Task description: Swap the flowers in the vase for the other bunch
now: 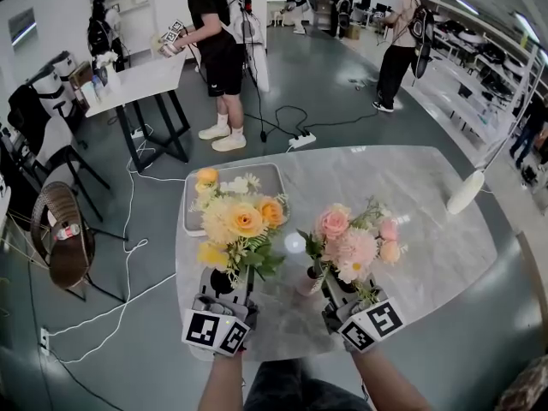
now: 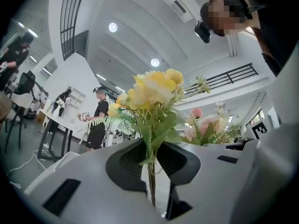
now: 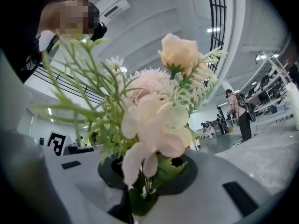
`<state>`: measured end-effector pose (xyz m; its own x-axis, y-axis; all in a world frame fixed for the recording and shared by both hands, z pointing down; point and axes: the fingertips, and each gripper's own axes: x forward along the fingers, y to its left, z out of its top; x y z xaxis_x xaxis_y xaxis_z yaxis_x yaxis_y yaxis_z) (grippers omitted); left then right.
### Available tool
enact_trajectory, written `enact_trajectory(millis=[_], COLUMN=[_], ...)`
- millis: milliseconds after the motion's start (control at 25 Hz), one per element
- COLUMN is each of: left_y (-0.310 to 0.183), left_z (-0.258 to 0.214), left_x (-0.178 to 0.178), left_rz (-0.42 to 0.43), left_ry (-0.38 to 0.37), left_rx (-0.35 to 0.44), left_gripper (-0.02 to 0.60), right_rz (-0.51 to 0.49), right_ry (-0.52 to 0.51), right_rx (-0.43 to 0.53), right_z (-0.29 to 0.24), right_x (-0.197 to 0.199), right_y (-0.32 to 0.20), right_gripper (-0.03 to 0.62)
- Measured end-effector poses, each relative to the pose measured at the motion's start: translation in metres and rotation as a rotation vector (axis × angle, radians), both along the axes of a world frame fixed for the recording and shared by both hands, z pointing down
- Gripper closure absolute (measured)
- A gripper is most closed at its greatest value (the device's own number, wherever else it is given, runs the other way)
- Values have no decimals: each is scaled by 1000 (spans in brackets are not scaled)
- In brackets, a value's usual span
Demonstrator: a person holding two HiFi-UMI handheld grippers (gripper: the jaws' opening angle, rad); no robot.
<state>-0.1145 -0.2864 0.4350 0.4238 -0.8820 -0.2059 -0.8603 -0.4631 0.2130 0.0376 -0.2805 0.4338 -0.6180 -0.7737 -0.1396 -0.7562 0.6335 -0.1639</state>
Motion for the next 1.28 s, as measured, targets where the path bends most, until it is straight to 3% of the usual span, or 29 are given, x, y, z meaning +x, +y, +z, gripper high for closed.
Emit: enact_trajectory(millis=[400, 640, 880, 1280], left_y=[3, 3, 4, 1], left_z=[-3, -4, -5, 1], left_x=[1, 0, 2, 1], left_rz=[8, 10, 22, 44], left_ry=[-1, -1, 8, 18], left_rx=[6, -2, -5, -16], left_gripper=[505, 505, 505, 505], right_rz=[-17, -28, -35, -37], right_ry=[-6, -43, -6, -1], right_rx=[-12, -36, -54, -100], right_z=[5, 7, 15, 36], right_x=[2, 3, 2, -3], right_y=[2, 4, 9, 16], right_gripper=[487, 427, 384, 362])
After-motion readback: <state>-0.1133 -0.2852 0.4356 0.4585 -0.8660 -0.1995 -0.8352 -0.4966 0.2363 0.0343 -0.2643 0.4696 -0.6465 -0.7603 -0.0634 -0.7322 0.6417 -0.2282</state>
